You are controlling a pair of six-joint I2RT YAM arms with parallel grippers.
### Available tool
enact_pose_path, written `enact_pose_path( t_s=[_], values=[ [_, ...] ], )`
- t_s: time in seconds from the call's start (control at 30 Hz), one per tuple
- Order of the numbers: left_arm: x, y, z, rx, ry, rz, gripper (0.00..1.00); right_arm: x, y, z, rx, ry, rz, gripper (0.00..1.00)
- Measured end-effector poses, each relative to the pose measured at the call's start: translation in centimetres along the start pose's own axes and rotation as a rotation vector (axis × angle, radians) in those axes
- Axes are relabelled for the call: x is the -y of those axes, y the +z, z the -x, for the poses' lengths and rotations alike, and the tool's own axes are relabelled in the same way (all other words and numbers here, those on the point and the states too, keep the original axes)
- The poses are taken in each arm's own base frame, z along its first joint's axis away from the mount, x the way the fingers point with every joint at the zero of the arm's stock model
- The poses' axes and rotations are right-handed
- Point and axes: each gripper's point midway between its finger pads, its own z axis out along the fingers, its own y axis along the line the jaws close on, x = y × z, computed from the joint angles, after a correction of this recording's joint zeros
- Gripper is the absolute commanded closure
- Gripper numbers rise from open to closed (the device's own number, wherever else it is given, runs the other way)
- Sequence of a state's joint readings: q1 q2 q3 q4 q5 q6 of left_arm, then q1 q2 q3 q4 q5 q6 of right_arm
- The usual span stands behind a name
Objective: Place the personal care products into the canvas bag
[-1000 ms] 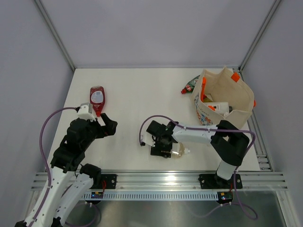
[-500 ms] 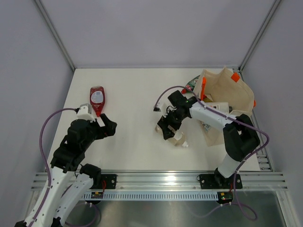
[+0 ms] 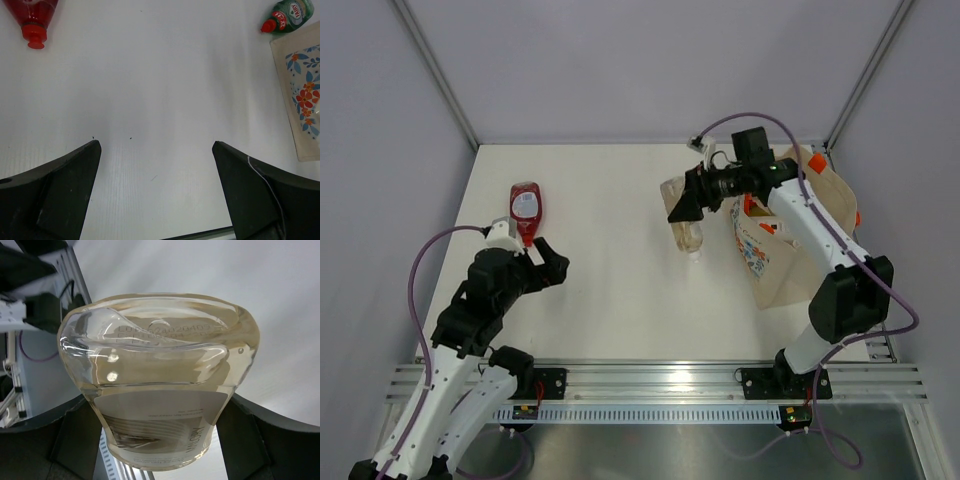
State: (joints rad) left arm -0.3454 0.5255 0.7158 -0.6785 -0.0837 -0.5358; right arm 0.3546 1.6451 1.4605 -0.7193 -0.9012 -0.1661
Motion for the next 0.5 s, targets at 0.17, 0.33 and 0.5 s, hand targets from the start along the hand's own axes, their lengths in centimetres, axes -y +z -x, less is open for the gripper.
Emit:
enact_pose_path(
  t_s=[0.17,0.33,0.5],
  values=[
    [-0.1,0.5,-0.3,-0.021,0.002,0.012,0.01,-1.8,-9.6,9.9,0.287,-0.124,-0.09,1.0],
    [0.0,0.8,-0.1,-0.013,0.001,0.007,0.01,0.1,-21.3,14.0,0.505,-0.207,-0.409,1.0],
    [-0.2,1.6,-0.2,-0.03,0.008,0.025,0.01,5.2,-25.8,11.7,0.486,-0.189,-0.758,1.0]
  ],
)
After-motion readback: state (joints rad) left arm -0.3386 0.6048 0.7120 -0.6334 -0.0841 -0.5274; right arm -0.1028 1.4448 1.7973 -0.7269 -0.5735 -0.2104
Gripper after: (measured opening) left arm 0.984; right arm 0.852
